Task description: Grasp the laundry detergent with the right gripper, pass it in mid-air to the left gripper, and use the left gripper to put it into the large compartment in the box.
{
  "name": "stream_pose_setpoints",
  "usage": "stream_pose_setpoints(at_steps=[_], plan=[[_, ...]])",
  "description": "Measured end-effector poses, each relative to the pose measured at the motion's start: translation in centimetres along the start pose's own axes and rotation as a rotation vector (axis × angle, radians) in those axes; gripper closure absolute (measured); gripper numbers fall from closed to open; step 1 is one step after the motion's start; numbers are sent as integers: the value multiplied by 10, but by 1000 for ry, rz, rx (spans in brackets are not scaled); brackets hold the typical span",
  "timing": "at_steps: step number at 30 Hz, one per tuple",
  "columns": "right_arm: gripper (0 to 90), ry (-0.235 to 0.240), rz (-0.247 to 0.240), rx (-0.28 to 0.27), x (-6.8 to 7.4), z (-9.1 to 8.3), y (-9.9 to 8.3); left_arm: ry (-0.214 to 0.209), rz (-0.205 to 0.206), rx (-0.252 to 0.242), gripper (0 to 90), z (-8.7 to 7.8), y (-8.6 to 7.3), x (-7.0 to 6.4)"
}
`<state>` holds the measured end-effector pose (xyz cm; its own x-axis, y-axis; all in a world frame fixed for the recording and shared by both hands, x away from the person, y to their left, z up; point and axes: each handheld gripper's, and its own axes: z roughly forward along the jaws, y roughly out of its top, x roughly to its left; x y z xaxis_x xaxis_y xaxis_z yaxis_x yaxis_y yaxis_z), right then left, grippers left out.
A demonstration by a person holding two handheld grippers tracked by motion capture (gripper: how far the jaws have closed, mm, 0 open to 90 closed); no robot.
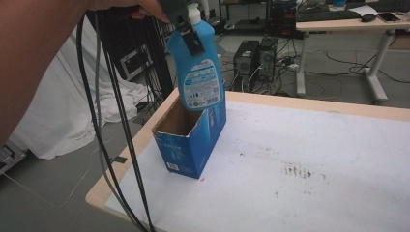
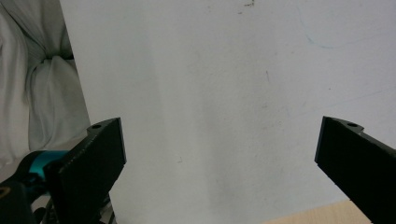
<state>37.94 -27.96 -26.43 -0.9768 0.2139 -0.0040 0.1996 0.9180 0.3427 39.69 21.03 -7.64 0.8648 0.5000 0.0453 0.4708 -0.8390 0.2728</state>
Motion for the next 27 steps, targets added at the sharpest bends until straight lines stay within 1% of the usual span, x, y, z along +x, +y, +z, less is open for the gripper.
stream_pose_setpoints(at_steps=[2,4,6,9,15,19,22,27], plan=[[12,-1,7,-2,0,-1,0,8,-23,1,377,-1,-7,4],[12,-4,1,5,-1,1,0,15,-40,7,377,-2,-13,7],[12,-5,5,14,-1,2,0,24,-48,14,377,-2,-19,10],[12,-9,2,7,-2,2,1,34,-62,19,377,2,-26,14],[12,-13,10,3,-3,3,2,46,-55,46,377,16,-35,20],[12,-2,11,4,-3,6,1,37,-44,57,377,32,-42,24],[12,1,24,6,-3,9,0,28,-46,71,377,47,-47,26],[12,9,26,7,-3,13,0,23,-31,69,377,74,-54,29]])
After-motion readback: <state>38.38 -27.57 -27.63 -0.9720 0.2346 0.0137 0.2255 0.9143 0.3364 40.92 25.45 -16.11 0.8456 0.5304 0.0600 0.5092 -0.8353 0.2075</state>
